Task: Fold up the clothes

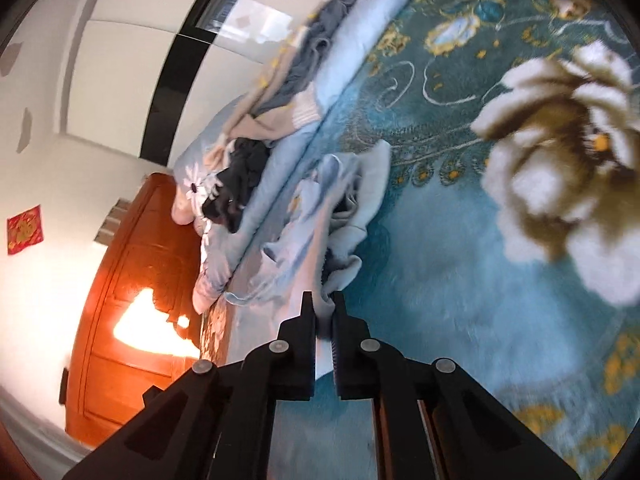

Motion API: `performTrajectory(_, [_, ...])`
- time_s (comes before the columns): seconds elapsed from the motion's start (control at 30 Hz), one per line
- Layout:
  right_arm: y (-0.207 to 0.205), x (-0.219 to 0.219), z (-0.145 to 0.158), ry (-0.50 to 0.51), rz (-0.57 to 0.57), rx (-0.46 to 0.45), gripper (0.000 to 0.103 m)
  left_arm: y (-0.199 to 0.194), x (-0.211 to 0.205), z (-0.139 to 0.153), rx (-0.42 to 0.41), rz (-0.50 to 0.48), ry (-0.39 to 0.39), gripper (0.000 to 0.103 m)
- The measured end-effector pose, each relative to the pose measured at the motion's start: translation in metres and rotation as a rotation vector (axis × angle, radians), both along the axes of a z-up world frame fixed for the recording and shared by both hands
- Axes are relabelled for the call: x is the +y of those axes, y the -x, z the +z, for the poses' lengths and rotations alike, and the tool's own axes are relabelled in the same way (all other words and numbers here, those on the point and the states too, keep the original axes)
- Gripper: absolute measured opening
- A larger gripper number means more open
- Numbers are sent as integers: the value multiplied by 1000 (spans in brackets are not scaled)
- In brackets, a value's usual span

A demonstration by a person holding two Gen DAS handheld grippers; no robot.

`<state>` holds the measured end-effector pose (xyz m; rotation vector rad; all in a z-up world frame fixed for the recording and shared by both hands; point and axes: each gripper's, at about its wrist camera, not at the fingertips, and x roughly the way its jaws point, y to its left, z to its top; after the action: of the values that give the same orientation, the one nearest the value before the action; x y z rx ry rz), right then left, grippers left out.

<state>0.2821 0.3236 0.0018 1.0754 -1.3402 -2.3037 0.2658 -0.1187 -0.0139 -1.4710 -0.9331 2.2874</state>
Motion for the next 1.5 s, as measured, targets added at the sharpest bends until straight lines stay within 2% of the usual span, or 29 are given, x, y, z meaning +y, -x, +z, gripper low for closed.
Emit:
performTrajectory(0.13, [-57, 5, 8, -9, 29, 11, 6, -47, 2, -2, -15, -52, 17, 9])
performTrajectory(0.23, [-89, 6, 3, -43, 47, -7, 6, -73, 2, -7, -24, -64, 9, 9])
performTrajectory(0.37, [-99, 11, -15, -45, 54, -61, 6, -77, 5, -14, -31, -60, 10, 9])
performTrajectory(0.47, [-96, 14, -20, -55, 53, -79, 9, -78, 12, -5, 2, -124, 60, 12])
performTrajectory(0.57, [-94, 15, -13, -108, 72, -94, 11, -77, 9, 15, 76, -170, 144, 17])
performTrajectory(0.63, [-93, 20, -6, -181, 63, -91, 12, -61, 6, 32, 147, -184, 248, 23])
performTrajectory(0.7, [-82, 28, 1, -240, 44, -99, 12, -38, 7, 46, 221, -201, 359, 35])
performTrajectory(0.73, [-73, 30, 4, -258, 45, -100, 12, -26, 8, 49, 257, -219, 394, 37])
performTrajectory(0.83, [-38, 27, 15, -325, 72, -90, 12, 23, 18, 42, 292, -282, 518, 37])
performTrajectory(0.9, [-18, 24, 18, -381, 96, -91, 12, 49, 24, 31, 273, -330, 563, 37])
performTrajectory(1.03, [16, 27, 16, -583, 140, -131, 15, 77, 48, 19, 282, -443, 630, 37])
performTrajectory(1.2, [37, 18, 7, -649, 244, -135, 16, 90, 63, 13, 279, -506, 638, 37])
performTrajectory(1.27, [40, 8, 7, -677, 292, -117, 26, 94, 67, 11, 276, -518, 628, 37])
performTrajectory(1.3, [40, 2, 7, -698, 313, -111, 27, 95, 69, 11, 280, -523, 620, 37])
performTrajectory(1.4, [45, -10, 10, -738, 357, -81, 27, 102, 70, 11, 278, -525, 560, 37])
performTrajectory(1.5, [56, -10, 14, -714, 342, -66, 28, 106, 67, 12, 284, -512, 504, 33])
